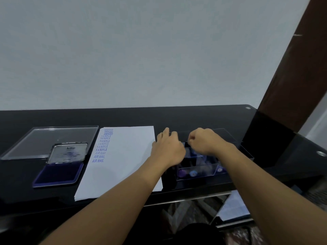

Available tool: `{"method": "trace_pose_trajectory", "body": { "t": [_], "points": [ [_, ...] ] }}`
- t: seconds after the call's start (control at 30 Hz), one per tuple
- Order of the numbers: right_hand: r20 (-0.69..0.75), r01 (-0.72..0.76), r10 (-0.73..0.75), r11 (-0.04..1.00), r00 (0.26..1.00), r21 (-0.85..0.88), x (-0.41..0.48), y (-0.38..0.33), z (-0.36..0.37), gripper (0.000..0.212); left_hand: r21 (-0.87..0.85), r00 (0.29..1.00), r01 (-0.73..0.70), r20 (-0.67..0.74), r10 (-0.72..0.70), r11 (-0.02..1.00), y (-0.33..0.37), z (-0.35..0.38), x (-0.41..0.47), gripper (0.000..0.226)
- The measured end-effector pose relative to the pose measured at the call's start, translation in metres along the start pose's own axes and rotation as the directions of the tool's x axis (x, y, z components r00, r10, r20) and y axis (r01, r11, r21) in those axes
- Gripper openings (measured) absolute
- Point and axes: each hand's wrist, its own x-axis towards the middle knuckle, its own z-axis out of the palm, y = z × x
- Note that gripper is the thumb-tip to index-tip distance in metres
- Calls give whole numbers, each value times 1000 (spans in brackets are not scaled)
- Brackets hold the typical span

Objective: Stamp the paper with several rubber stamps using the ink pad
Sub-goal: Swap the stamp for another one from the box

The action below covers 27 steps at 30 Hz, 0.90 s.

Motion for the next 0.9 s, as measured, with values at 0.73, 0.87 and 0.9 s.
{"method": "trace_pose_trajectory", "body": {
  "t": [0.73, 0.87, 0.9],
  "points": [
    [136, -35, 56, 987, 989, -155, 21, -1, 13, 45, -71, 997, 32, -67, -37, 997, -1, 16, 7, 50],
    [73, -33, 39, 996, 997, -79, 13, 1, 10, 34, -226, 996, 50, -58, -64, 973, -4, 11, 8, 53],
    [55, -26, 29, 998, 998, -62, 12, 1, 9, 25, -268, 996, 50, -62, -69, 962, -4, 9, 7, 53]
  ]
}}
